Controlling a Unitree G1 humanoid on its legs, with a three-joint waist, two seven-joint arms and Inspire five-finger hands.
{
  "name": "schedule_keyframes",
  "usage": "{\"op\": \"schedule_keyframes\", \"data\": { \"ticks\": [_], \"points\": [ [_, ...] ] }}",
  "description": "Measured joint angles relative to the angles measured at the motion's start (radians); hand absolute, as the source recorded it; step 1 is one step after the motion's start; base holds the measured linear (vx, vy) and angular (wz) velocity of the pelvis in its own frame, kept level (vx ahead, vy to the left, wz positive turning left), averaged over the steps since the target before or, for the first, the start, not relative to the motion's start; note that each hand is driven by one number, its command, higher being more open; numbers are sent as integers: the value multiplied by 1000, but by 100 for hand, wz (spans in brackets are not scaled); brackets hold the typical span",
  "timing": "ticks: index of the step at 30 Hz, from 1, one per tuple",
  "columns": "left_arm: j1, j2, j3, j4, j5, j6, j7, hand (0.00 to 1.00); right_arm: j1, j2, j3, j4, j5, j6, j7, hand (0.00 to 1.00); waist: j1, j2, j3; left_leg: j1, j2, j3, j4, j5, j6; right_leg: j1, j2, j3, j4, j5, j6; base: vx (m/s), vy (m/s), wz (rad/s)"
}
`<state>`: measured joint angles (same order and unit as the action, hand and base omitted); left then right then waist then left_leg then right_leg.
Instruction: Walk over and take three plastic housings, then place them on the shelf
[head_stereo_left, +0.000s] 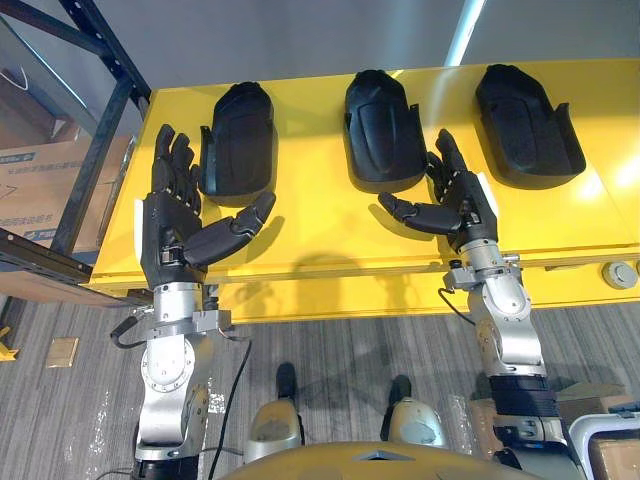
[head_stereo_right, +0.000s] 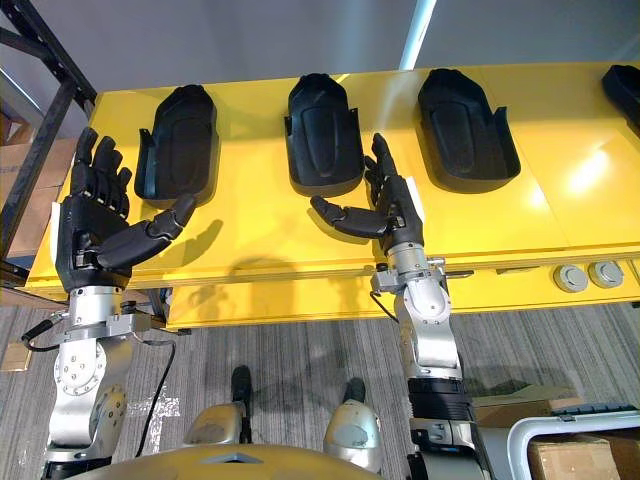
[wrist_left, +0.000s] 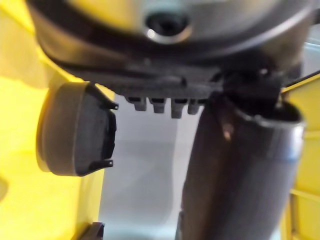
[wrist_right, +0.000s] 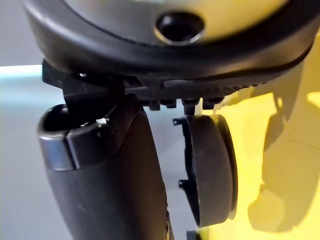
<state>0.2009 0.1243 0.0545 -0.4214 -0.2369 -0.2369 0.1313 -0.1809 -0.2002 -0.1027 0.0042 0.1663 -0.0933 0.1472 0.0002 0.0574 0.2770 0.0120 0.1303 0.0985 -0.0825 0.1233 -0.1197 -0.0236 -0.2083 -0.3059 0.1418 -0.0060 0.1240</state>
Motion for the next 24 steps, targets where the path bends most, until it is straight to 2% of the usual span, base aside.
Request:
{"op": "schedule_keyframes", "data": {
  "ticks": [17, 21, 24],
  "points": [
    [5, -3, 2, 0, -1, 0, -12, 100, -12, 0, 38, 39, -1, 0, 24, 100, 1, 0, 0, 2, 1, -7, 0, 8, 0, 0, -1, -6, 13, -2, -4, 0, 0, 0],
    [4, -8, 0, 0, 0, 0, -31, 100, -12, 0, 37, 39, -7, -5, -22, 100, -1, 0, 0, 2, 1, -6, -1, 8, 0, 0, -1, -5, 11, -2, -3, 0, 0, 0],
    [5, -9, -4, 0, 0, -3, -34, 100, -9, 0, 28, 28, -101, -41, -102, 100, -4, 0, -2, 2, 2, -4, -2, 8, -1, 8, 2, -5, -8, 3, 3, 0, 0, 0]
  ]
}}
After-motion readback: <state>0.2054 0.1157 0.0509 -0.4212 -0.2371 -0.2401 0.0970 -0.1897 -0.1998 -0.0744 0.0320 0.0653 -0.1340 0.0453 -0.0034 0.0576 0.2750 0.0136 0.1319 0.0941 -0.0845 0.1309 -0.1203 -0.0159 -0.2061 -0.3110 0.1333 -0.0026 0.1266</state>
